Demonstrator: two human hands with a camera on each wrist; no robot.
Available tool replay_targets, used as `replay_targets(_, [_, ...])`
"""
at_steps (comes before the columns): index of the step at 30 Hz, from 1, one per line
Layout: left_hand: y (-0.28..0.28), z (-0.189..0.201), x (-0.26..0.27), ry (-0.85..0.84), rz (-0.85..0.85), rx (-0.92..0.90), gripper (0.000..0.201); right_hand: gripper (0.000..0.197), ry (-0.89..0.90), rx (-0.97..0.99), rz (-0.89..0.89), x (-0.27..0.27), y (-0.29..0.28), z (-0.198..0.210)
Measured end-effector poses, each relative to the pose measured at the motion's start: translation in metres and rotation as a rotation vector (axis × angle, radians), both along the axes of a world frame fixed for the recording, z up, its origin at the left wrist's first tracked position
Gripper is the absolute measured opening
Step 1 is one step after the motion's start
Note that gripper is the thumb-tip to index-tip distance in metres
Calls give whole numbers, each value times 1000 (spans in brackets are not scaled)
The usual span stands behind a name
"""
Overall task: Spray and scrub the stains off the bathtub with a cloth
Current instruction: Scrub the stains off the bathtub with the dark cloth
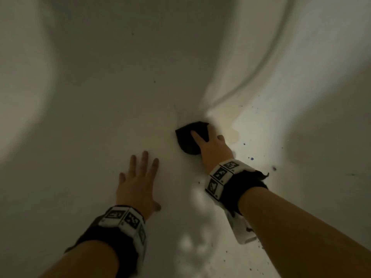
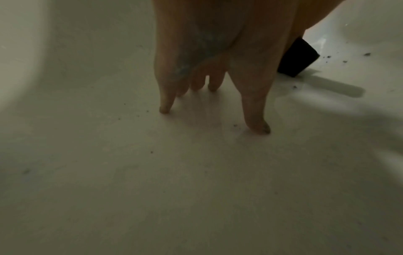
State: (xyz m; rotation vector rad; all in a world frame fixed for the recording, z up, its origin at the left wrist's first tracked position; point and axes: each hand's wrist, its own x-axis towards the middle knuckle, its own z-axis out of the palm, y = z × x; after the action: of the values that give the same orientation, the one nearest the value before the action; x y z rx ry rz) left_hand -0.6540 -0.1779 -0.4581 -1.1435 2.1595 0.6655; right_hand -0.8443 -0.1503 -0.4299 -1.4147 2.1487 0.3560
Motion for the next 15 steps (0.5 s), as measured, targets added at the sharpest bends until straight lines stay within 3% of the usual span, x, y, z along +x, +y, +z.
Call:
replay_targets(6, [0, -3, 0, -9, 12, -3, 118, 62, 3, -45, 164, 16, 31, -16])
replay_targets(7, [1, -3, -1, -6, 18, 2, 117, 57, -1, -125, 175, 18, 34, -14])
replay_targets(10, [1, -1, -1, 1, 37, 5, 117, 43, -25, -622, 106, 11, 31, 7])
replay_targets(12, [1, -2, -1, 2, 41, 7, 118, 35, 1, -855, 165, 2, 3, 34])
replay_targets(15, [1, -5, -1, 4, 40, 8, 119, 44, 180, -882, 238, -4, -55, 64])
